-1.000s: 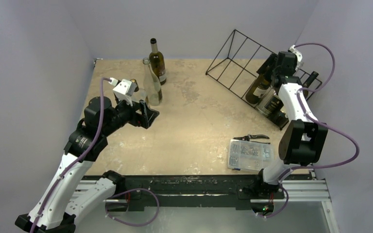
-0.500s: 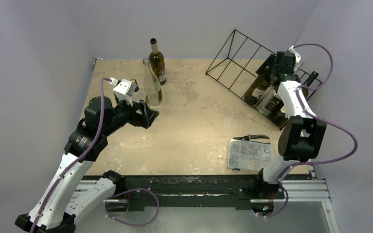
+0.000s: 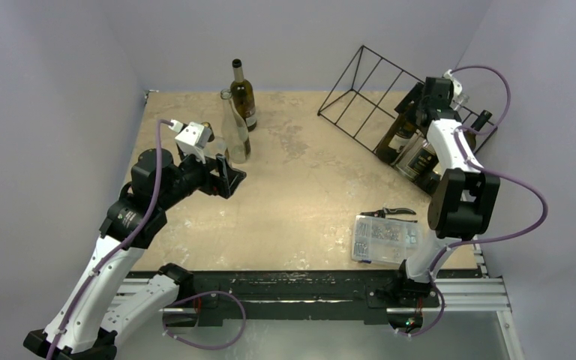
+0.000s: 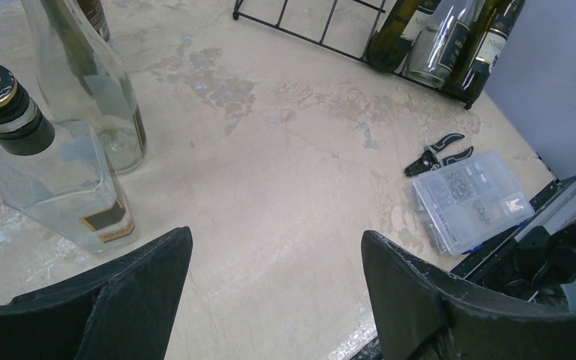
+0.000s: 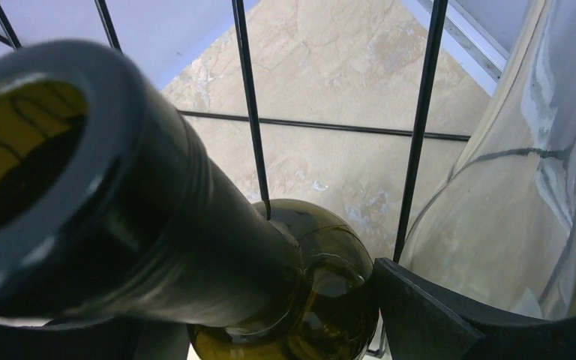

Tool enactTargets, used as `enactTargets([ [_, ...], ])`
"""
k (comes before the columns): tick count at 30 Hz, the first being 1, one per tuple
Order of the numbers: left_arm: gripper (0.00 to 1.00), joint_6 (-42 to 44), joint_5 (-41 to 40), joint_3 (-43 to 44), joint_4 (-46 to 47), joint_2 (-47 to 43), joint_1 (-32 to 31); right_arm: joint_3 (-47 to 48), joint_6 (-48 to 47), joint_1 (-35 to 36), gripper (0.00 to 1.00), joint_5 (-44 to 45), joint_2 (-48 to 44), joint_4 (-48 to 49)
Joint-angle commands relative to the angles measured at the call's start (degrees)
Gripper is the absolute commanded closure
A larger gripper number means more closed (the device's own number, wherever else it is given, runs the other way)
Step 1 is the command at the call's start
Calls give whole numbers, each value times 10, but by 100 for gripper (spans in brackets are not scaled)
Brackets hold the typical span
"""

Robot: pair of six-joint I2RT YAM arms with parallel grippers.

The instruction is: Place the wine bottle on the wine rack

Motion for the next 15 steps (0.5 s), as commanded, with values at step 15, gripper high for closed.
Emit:
enactTargets([
  [15,17,4,-7,22,5,4,-4,31,-10,-1,37,46,12,52],
])
